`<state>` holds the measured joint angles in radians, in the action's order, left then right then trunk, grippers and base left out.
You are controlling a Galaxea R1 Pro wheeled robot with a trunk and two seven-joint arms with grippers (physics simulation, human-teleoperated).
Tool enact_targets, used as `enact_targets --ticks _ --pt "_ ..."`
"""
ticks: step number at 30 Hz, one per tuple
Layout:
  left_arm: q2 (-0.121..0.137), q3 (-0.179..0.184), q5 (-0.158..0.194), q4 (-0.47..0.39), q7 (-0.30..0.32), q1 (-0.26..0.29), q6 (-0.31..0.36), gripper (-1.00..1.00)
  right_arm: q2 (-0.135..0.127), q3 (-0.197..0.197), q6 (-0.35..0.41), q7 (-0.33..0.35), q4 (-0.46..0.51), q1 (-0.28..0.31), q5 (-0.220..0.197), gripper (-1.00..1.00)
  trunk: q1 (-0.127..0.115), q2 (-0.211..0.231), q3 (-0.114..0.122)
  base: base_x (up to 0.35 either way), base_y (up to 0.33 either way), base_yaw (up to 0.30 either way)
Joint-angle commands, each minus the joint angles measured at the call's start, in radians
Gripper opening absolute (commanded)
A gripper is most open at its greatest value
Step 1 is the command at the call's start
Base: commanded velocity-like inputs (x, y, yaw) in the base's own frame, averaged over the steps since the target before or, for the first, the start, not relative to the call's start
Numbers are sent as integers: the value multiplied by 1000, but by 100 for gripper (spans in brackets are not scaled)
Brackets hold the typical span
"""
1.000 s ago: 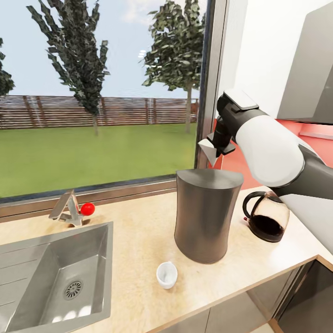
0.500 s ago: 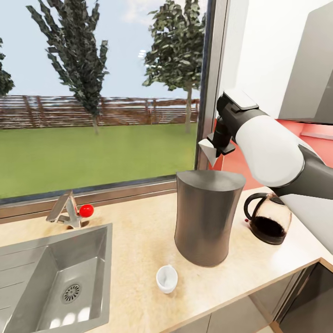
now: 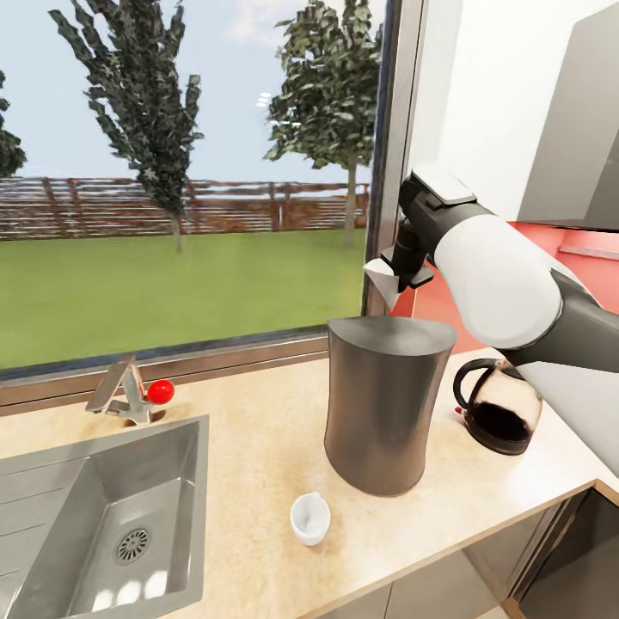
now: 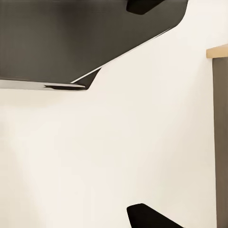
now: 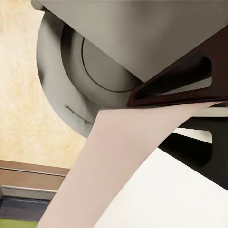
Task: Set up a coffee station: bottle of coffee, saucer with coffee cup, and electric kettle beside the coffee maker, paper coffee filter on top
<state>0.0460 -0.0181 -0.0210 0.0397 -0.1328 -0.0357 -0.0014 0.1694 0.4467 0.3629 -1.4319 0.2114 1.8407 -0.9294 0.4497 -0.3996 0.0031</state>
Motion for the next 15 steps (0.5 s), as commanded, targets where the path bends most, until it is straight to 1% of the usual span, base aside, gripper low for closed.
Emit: enact_targets --ticks 1,15 --pt "0 -2 -2 0 -2 0 0 100 -1 -6 7 -6 2 -1 -10 -100 0 0 0 0 0 0" --pt "0 -2 -3 0 -2 0 -2 100 -2 -6 6 -5 5 -9 -11 -100 0 0 0 0 0 0"
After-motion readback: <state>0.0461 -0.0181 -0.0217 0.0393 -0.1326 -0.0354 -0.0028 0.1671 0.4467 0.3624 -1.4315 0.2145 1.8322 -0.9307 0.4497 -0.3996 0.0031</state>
